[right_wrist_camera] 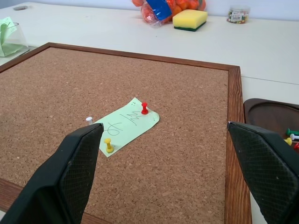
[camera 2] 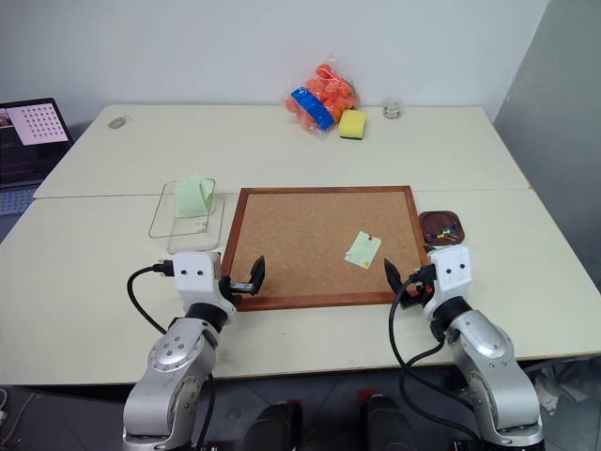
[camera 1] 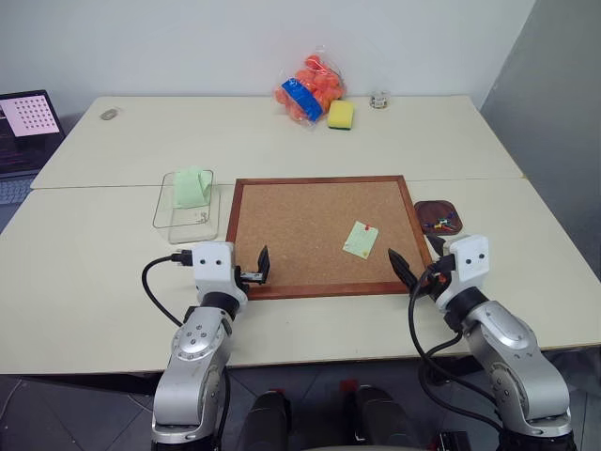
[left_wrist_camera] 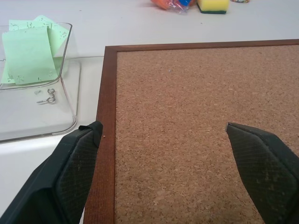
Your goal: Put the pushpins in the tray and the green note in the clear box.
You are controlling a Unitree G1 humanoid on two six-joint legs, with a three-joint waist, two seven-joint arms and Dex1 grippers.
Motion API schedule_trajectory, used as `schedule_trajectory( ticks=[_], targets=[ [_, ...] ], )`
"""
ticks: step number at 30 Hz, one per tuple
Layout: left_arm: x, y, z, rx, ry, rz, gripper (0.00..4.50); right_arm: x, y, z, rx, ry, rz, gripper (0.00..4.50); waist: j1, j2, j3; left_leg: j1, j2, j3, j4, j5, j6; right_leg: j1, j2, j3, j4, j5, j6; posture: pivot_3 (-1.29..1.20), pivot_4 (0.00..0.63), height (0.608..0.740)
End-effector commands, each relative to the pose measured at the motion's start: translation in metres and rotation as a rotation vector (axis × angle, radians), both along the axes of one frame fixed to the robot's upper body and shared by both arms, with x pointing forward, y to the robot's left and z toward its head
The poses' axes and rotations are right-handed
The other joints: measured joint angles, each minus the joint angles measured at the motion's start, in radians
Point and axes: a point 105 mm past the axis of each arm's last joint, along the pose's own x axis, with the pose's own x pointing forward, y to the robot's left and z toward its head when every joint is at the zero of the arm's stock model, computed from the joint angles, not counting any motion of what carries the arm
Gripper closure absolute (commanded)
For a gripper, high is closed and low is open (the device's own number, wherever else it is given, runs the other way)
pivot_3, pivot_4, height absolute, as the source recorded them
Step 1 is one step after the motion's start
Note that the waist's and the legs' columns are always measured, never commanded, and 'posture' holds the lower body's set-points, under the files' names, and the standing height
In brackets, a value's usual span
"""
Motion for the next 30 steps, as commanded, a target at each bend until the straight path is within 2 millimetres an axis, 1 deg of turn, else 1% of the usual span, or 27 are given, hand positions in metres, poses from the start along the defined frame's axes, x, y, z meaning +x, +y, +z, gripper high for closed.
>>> schedule_trajectory(
  ticks=[1,6,9,13,18,20,21,23,24,25,27,30],
  targets=[
    [0.0,-0.005,0.015,-0.011,-0.056,-0.027,0.04,0.0,0.001,0.012,0.002,-0.055,-0.002,0.0,0.0,0.0,0.0,0.0,0.0,0.0,0.0,0.0,0.0,0.0,0.0,0.0,0.0,0.0,0.0,0.0,0.15,0.74],
    [0.003,-0.003,0.016,-0.013,-0.058,-0.033,0.04,-0.001,0.004,0.013,0.016,-0.054,0.027,0.0,0.0,0.0,0.0,0.0,0.0,0.0,0.0,0.0,0.0,0.0,0.0,0.0,0.0,0.0,0.0,0.0,0.15,0.74],
    [0.004,-0.003,0.016,-0.015,-0.059,-0.035,0.04,0.0,0.001,0.012,-0.017,-0.059,0.002,0.0,0.0,0.0,0.0,0.0,0.0,0.0,0.0,0.0,0.0,0.0,0.0,0.0,0.0,0.0,0.0,0.0,0.15,0.74],
    [0.005,-0.008,0.017,-0.026,-0.06,-0.061,0.04,0.001,0.001,0.012,-0.02,-0.057,0.01,0.0,0.0,0.0,0.0,0.0,0.0,0.0,0.0,0.0,0.0,0.0,0.0,0.0,0.0,0.0,0.0,0.0,0.15,0.74],
    [0.012,-0.029,0.021,-0.034,-0.054,-0.222,0.04,0.003,0.005,0.014,-0.03,-0.053,0.078,0.0,0.0,0.0,0.0,0.0,0.0,0.0,0.0,0.0,0.0,0.0,0.0,0.0,0.0,0.0,0.0,0.0,0.15,0.74],
    [0.019,-0.039,0.025,-0.07,-0.046,-0.305,0.04,0.006,0.011,0.015,-0.018,-0.042,0.146,0.0,0.0,0.0,0.0,0.0,0.0,0.0,0.0,0.0,0.0,0.0,0.0,0.0,0.0,0.0,0.0,0.0,0.15,0.74],
    [0.022,-0.048,0.029,-0.081,-0.049,-0.376,0.04,0.007,0.017,0.016,-0.01,-0.033,0.194,0.0,0.0,0.0,0.0,0.0,0.0,0.0,0.0,0.0,0.0,0.0,0.0,0.0,0.0,0.0,0.0,0.0,0.15,0.74],
    [0.026,-0.063,0.034,-0.056,-0.046,-0.52,0.39,0.011,0.026,0.018,-0.001,-0.017,0.281,0.0,-0.001,0.0,0.0,0.0,-0.001,0.0,0.001,0.0,0.0,0.0,0.001,0.0,0.0,0.0,0.001,0.0,0.15,0.74],
    [0.027,-0.067,0.035,-0.041,-0.042,-0.565,0.42,0.012,0.029,0.018,0.001,-0.012,0.308,0.0,-0.001,0.0,0.0,0.0,0.0,0.0,0.001,0.0,0.0,0.0,0.001,0.0,0.0,0.0,0.001,0.0,0.15,0.74],
    [0.03,-0.069,0.033,-0.013,-0.03,-0.609,0.76,0.016,0.031,0.019,0.0,-0.008,0.331,0.0,-0.001,0.0,0.0,0.0,0.0,0.0,0.001,0.0,0.0,0.0,0.001,0.0,0.0,0.0,0.0,0.0,0.15,0.74],
    [0.035,-0.071,0.03,-0.003,-0.01,-0.667,1.11,0.024,0.034,0.019,-0.011,-0.006,0.364,0.0,-0.003,0.0,0.0,0.0,0.0,0.0,0.0,0.0,0.0,0.0,0.002,0.0,0.0,0.0,0.0,0.0,0.15,0.74],
    [0.034,-0.077,0.027,0.034,0.016,-0.774,1.82,0.036,0.034,0.02,-0.017,-0.007,0.38,0.0,-0.003,0.0,0.0,0.0,0.0,0.0,0.0,0.0,0.0,0.0,0.002,0.0,0.0,0.0,0.0,0.0,0.15,0.74]
  ],
)
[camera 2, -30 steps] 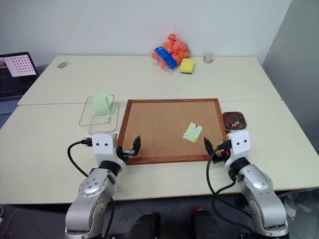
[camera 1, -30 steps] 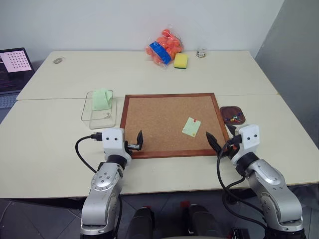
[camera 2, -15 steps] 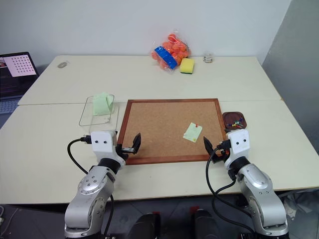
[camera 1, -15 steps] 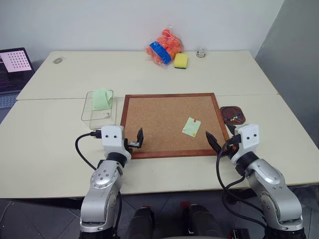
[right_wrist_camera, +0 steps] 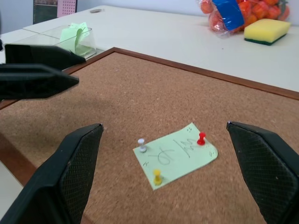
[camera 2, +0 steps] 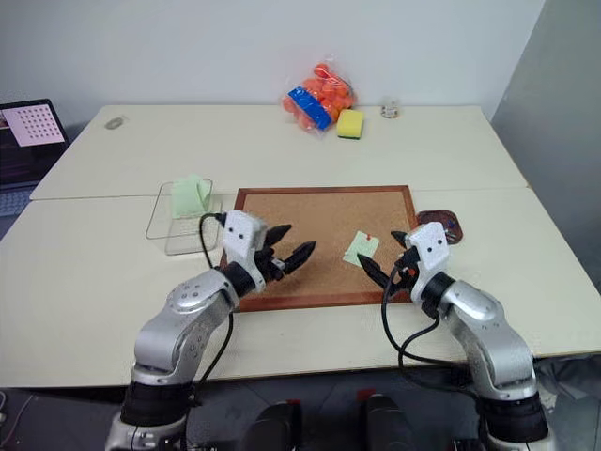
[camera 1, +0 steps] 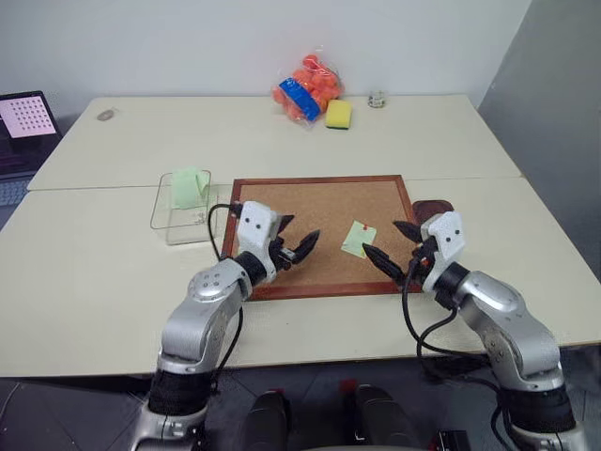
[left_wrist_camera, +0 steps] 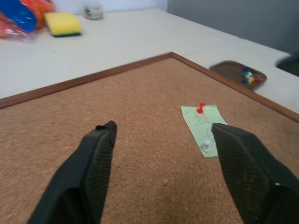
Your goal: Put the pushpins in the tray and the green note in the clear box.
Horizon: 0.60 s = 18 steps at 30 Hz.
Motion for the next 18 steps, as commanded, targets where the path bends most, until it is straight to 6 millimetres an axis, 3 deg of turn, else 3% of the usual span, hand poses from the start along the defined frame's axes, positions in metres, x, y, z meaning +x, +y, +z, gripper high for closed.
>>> schedule_trajectory(
  ticks=[1,4,13,18],
  targets=[
    [-0.005,-0.01,0.0,0.039,-0.012,-0.157,2.0,0.012,0.002,0.008,0.014,-0.033,0.035,0.0,0.0,0.0,0.0,0.0,0.0,0.0,0.0,0.0,0.0,0.0,0.0,0.0,0.0,0.0,0.0,0.0,0.15,0.74],
    [-0.006,-0.015,-0.003,0.076,0.0,-0.263,2.65,0.023,0.004,0.003,-0.005,-0.034,0.044,0.0,0.001,0.0,0.0,0.0,0.0,0.0,0.0,0.0,0.0,0.0,0.0,0.0,0.0,0.0,0.0,0.0,0.15,0.74],
    [0.001,-0.021,-0.002,0.103,-0.024,-0.323,4.46,0.03,0.014,-0.006,-0.021,-0.036,0.084,0.0,0.001,0.0,0.0,0.0,0.0,0.0,0.0,0.0,0.0,0.0,0.0,0.0,0.0,0.0,0.0,0.0,0.15,0.74],
    [0.011,-0.02,-0.012,0.109,-0.012,-0.266,4.46,0.042,0.012,-0.01,-0.024,-0.032,0.01,0.0,0.001,0.0,0.0,0.0,0.0,0.0,0.0,0.0,0.0,0.0,0.0,0.0,0.001,0.0,-0.001,0.0,0.15,0.74]
  ],
)
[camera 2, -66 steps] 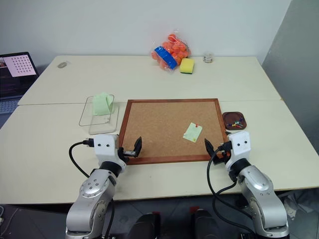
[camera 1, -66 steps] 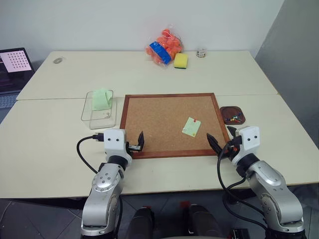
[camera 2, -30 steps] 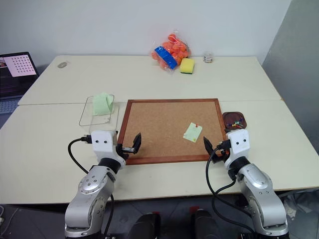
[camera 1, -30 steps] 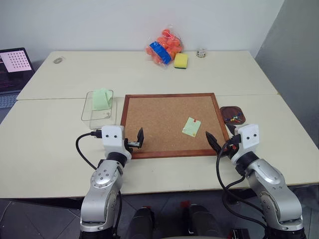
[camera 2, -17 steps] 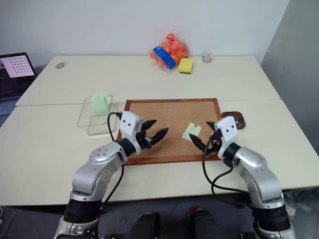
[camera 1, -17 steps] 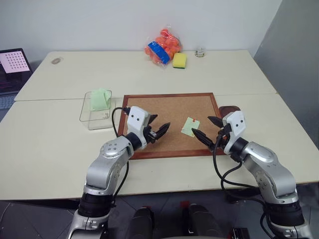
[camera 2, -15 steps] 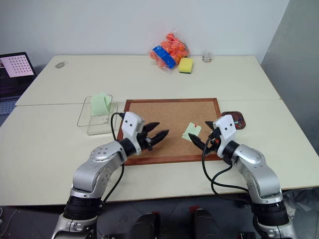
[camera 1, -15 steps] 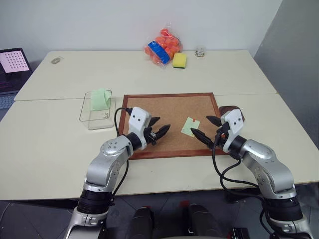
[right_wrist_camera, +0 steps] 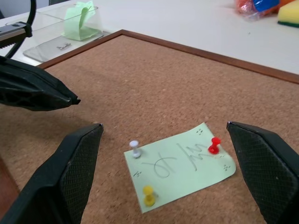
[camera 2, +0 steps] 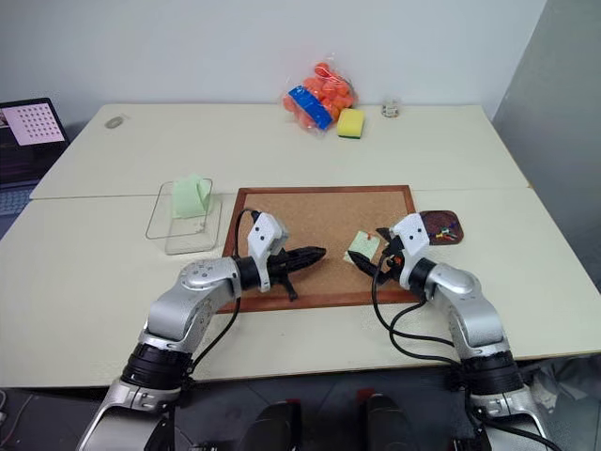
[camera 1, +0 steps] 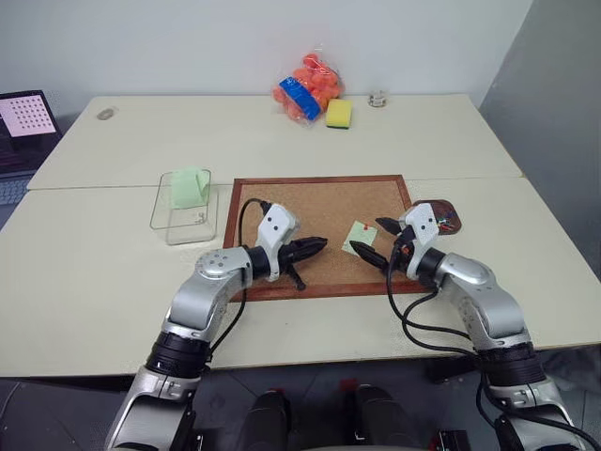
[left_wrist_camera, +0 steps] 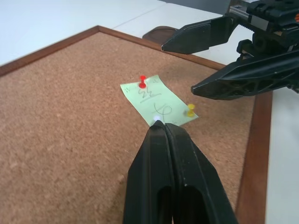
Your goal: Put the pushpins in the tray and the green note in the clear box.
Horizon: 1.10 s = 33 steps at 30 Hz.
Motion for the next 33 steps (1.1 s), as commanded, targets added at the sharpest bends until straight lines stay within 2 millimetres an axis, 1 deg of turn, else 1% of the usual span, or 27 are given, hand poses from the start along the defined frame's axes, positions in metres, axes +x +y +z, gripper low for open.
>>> schedule_trajectory(
  ticks=[1,4,6,8,10,12,16,18,19,22,27,30,33],
  targets=[
    [0.005,-0.003,-0.005,0.012,-0.015,0.024,4.46,0.008,0.0,0.008,-0.001,-0.05,-0.037,0.0,0.001,0.0,0.0,0.0,0.0,0.0,0.0,0.0,0.0,0.0,0.0,0.0,0.0,0.0,0.0,0.0,0.15,0.74],
    [0.007,-0.003,-0.02,0.022,0.023,0.053,4.46,0.014,-0.001,0.005,-0.002,-0.045,-0.073,0.0,0.001,0.0,0.0,0.0,0.0,0.0,0.0,0.0,0.0,0.0,0.0,0.0,0.0,0.001,-0.002,0.0,0.15,0.74],
    [0.009,-0.003,-0.034,0.056,0.068,0.089,4.46,0.019,-0.001,0.005,0.009,-0.037,-0.097,0.0,0.001,0.0,0.0,0.0,0.0,0.0,0.0,0.0,0.0,0.0,0.0,0.0,0.0,0.001,-0.002,0.0,0.15,0.74],
    [0.008,-0.003,-0.047,0.085,0.113,0.096,4.46,0.024,0.0,0.004,0.025,-0.023,-0.116,0.0,0.001,0.0,0.0,0.0,0.0,0.0,0.0,0.0,0.0,0.0,0.0,0.0,0.001,0.001,-0.002,0.0,0.15,0.74],
    [0.005,-0.003,-0.056,0.094,0.148,0.089,4.46,0.029,0.0,0.002,0.029,-0.012,-0.135,0.0,0.001,0.001,-0.001,0.0,-0.001,0.0,0.0,0.0,0.0,0.0,0.0,0.0,0.001,0.001,-0.002,0.0,0.15,0.74],
    [0.001,-0.004,-0.061,0.105,0.162,0.076,4.46,0.033,0.002,0.002,0.039,-0.006,-0.137,0.0,0.0,0.001,-0.001,0.001,-0.001,0.0,0.0,0.0,0.0,0.001,-0.001,0.0,0.001,0.001,-0.002,0.0,0.15,0.74],
    [0.0,-0.006,-0.058,0.082,0.164,0.074,4.46,0.037,0.004,-0.001,0.044,0.009,-0.136,0.0,0.0,0.001,-0.001,0.001,-0.001,0.0,0.0,0.0,0.0,0.001,-0.001,0.0,0.001,0.002,-0.003,0.0,0.15,0.74],
    [0.0,-0.006,-0.056,0.079,0.158,0.08,4.5,0.038,0.003,-0.006,0.031,0.02,-0.142,0.37,0.0,0.001,-0.001,0.001,-0.001,0.0,0.0,0.0,0.0,0.001,-0.001,0.0,0.001,0.002,-0.003,0.0,0.15,0.74],
    [0.001,-0.005,-0.055,0.078,0.156,0.083,4.5,0.039,0.003,-0.007,0.025,0.022,-0.144,0.4,0.0,0.001,-0.001,0.001,-0.001,0.0,0.0,0.0,0.0,0.001,-0.001,0.0,0.002,0.002,-0.003,0.0,0.15,0.74],
    [0.001,-0.003,-0.056,0.08,0.152,0.097,4.5,0.039,0.003,-0.012,0.012,0.031,-0.141,1.12,-0.001,0.001,-0.001,0.001,-0.001,0.0,0.0,0.0,0.0,0.001,-0.001,0.001,0.002,0.002,-0.003,0.0,0.15,0.74],
    [0.0,-0.002,-0.057,0.087,0.149,0.104,4.5,0.042,0.004,-0.012,0.0,0.021,-0.145,2.14,-0.001,0.001,-0.001,0.001,0.0,0.0,0.0,0.0,0.0,0.001,-0.001,0.0,0.002,0.002,-0.003,0.0,0.15,0.74],
    [0.001,-0.002,-0.056,0.091,0.13,0.115,4.5,0.042,0.004,-0.013,-0.009,0.017,-0.148,2.86,-0.001,0.001,-0.001,0.001,-0.001,0.0,0.0,0.0,0.0,0.001,-0.001,0.001,0.002,0.002,-0.003,0.0,0.15,0.74],
    [0.001,-0.004,-0.054,0.087,0.124,0.116,4.5,0.042,0.005,-0.013,-0.011,0.012,-0.149,3.34,-0.001,0.001,-0.001,0.001,0.0,0.0,0.0,0.0,0.0,0.001,-0.001,0.0,0.002,0.002,-0.003,0.0,0.15,0.74]
  ],
)
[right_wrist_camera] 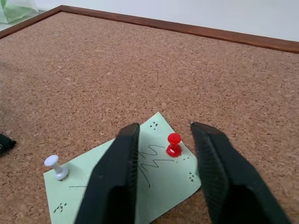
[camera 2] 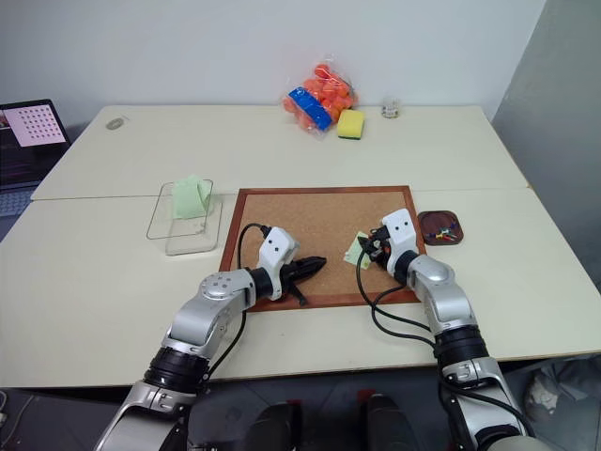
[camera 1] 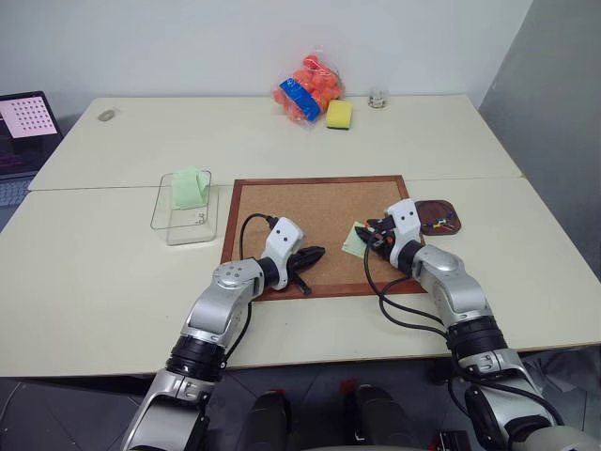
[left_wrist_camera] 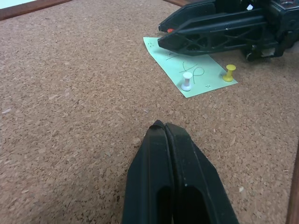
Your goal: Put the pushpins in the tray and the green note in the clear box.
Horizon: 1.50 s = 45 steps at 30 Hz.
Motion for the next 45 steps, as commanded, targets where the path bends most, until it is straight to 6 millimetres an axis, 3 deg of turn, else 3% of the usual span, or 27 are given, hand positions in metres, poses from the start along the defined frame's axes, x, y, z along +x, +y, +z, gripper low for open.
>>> schedule_trajectory(
  ticks=[1,6,10,17,27,30,33,38,41,45],
  targets=[
    [-0.006,-0.003,-0.016,0.029,0.049,0.0,4.5,0.003,0.003,0.014,-0.002,-0.06,0.006,3.55,0.0,0.0,0.0,0.0,0.0,0.0,0.0,0.0,0.0,0.0,0.0,0.0,0.0,0.0,0.0,0.0,0.15,0.74],
    [-0.007,-0.006,-0.015,0.025,0.044,-0.002,4.5,0.003,0.003,0.015,-0.012,-0.07,0.005,4.46,0.0,0.0,0.0,0.0,0.0,0.0,0.0,0.0,0.0,0.0,0.0,0.0,0.0,0.0,0.0,0.0,0.15,0.74],
    [-0.008,-0.005,-0.015,0.026,0.044,0.0,4.5,0.005,0.0,0.021,0.0,-0.106,-0.018,4.46,0.0,0.0,0.0,0.0,0.0,0.0,0.0,0.0,0.0,0.0,0.0,0.0,0.0,0.0,0.0,0.0,0.15,0.74],
    [-0.006,0.0,-0.016,0.035,0.045,0.008,4.5,-0.007,0.007,0.053,0.138,-0.225,0.044,4.46,0.0,0.0,0.0,0.0,0.0,0.0,0.0,0.0,0.0,0.0,0.0,0.0,0.0,0.0,0.0,0.0,0.15,0.74],
    [-0.005,0.003,-0.015,0.04,0.044,0.009,4.5,-0.019,0.011,0.053,0.139,-0.246,0.076,4.46,0.0,0.0,0.0,0.0,0.0,0.0,0.0,0.0,0.0,0.0,0.0,0.0,0.001,0.0,0.001,0.0,0.15,0.74],
    [-0.004,0.002,-0.014,0.037,0.043,0.011,4.5,-0.009,-0.009,0.061,0.198,-0.244,-0.054,4.46,0.0,0.0,0.0,0.0,0.0,0.0,0.0,0.0,0.0,0.0,0.0,0.0,0.001,0.0,0.0,0.0,0.15,0.74],
    [-0.005,0.001,-0.014,0.031,0.042,0.012,4.5,0.007,-0.058,0.071,0.216,-0.271,-0.329,4.46,0.0,0.0,0.0,0.0,0.0,0.0,0.0,0.0,0.0,0.0,0.0,0.0,0.001,0.0,0.0,0.0,0.15,0.74],
    [-0.007,-0.001,-0.015,0.03,0.045,0.007,4.5,0.016,-0.099,0.068,0.202,-0.233,-0.529,4.46,0.001,0.0,0.0,0.0,0.0,0.0,0.0,0.0,0.0,0.0,-0.001,0.0,0.001,0.0,0.0,0.0,0.15,0.74],
    [-0.007,-0.002,-0.015,0.029,0.044,0.002,4.5,0.021,-0.112,0.057,0.225,-0.154,-0.596,4.46,0.0,0.001,-0.001,0.0,0.0,0.0,0.0,0.0,0.0,0.0,0.0,0.0,0.001,0.0,0.0,0.0,0.15,0.74],
    [-0.005,-0.003,-0.013,0.032,0.036,0.002,4.5,0.025,-0.116,0.05,0.243,-0.105,-0.619,4.46,-0.001,0.001,-0.001,0.0,0.0,0.001,0.0,0.0,0.0,0.0,0.0,0.001,0.001,0.0,0.0,0.0,0.15,0.74]
  ],
)
